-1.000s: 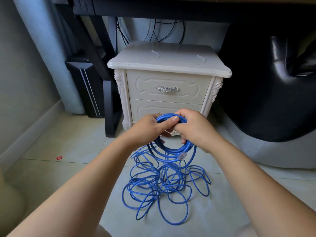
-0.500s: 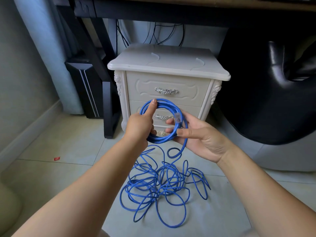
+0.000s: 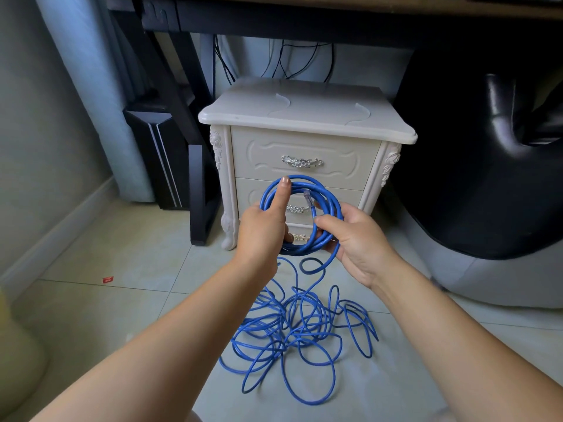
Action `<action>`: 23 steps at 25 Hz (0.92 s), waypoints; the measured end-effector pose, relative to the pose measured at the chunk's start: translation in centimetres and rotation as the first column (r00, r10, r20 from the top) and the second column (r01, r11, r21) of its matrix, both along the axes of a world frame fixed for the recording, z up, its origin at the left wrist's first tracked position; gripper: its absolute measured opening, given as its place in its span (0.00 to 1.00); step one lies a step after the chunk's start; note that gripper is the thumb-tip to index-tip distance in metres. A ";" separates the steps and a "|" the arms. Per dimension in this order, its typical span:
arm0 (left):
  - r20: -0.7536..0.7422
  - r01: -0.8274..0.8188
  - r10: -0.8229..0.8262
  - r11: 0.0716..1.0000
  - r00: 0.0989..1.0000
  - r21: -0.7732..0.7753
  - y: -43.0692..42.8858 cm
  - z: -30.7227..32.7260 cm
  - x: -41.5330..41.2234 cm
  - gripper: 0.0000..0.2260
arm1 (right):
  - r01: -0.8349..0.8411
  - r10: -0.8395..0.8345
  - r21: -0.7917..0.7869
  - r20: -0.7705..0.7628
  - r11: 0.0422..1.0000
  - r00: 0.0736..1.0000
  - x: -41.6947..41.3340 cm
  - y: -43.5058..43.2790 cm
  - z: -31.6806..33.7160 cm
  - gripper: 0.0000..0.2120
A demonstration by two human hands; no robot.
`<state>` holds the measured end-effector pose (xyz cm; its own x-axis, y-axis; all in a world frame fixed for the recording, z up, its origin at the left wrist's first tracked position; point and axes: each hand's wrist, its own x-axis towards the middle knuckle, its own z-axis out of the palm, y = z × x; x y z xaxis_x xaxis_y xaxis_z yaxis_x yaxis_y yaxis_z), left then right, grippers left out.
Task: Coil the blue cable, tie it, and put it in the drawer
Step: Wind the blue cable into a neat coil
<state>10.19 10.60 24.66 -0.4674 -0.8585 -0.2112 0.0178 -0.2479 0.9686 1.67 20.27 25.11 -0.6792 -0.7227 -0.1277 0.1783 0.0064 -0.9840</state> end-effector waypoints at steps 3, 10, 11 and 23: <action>0.000 -0.024 0.024 0.999 1.000 -0.026 0.3 0.0 0.0 0.24 | 0.038 -0.037 0.056 -0.026 0.998 0.999 0.2 -0.4 0.0 0.05; -0.015 -0.041 0.040 0.995 0.999 -0.088 0.9 0.3 0.0 0.21 | 0.000 -0.006 0.099 0.067 0.995 0.998 -0.2 -0.3 0.4 0.05; -0.026 -0.036 0.033 0.994 0.999 -0.105 1.1 0.3 -0.1 0.20 | 0.011 -0.020 0.099 0.091 0.995 0.996 -0.2 -0.3 0.4 0.05; -0.394 0.237 -0.113 0.930 0.912 0.280 1.0 0.7 0.1 0.16 | 0.034 0.106 -0.336 0.387 0.941 0.916 -0.8 0.2 0.3 0.06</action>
<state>10.30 11.64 25.41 -0.7001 -0.6719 -0.2416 0.2815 -0.5707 0.7714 0.83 20.47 25.42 -0.5952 -0.7930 -0.1297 0.5572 -0.2909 -0.7778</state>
